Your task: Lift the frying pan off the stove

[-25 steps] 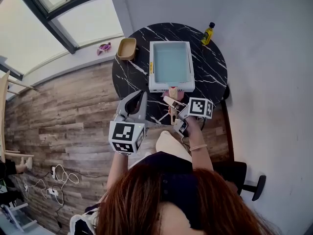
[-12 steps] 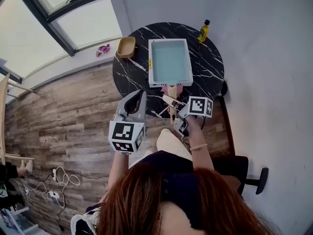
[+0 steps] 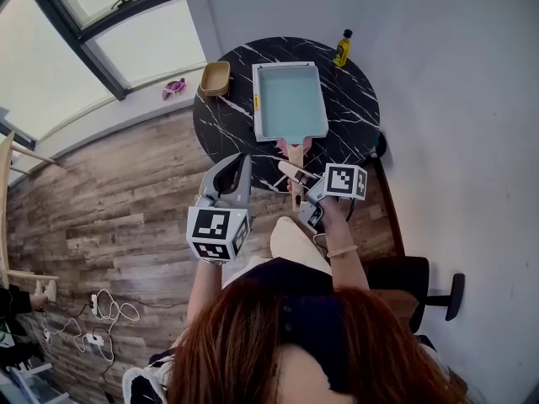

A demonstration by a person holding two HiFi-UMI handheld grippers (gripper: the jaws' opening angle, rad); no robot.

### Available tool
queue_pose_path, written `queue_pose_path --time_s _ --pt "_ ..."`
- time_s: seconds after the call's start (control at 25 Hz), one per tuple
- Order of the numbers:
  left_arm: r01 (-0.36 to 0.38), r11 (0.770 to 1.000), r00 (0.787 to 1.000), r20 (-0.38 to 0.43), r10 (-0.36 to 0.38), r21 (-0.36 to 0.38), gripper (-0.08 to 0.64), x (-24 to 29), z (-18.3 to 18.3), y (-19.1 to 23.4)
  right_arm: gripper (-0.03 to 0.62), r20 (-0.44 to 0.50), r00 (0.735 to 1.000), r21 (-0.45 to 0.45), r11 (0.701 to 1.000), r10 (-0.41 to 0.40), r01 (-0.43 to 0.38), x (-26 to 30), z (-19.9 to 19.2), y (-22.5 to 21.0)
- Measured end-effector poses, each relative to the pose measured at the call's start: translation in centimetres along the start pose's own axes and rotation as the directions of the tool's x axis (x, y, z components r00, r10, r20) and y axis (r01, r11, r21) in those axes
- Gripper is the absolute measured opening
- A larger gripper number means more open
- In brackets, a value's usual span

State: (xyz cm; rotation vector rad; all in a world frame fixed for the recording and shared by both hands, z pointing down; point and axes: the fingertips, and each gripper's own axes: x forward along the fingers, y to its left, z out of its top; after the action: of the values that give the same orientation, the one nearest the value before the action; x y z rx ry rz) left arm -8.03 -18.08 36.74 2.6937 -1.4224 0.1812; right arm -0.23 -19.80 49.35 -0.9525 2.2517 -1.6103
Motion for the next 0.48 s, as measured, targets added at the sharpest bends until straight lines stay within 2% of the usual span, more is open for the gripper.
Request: queue_pose_path --time_s 0.48 --pt "0.035 0.999 0.999 0.023 -0.035 0.014 0.012 -4.0 -0.2 -1.9 0.092 0.035 0.999 -0.012 1.0 -0.003 0.003 -2.5 -3.6 2.2"
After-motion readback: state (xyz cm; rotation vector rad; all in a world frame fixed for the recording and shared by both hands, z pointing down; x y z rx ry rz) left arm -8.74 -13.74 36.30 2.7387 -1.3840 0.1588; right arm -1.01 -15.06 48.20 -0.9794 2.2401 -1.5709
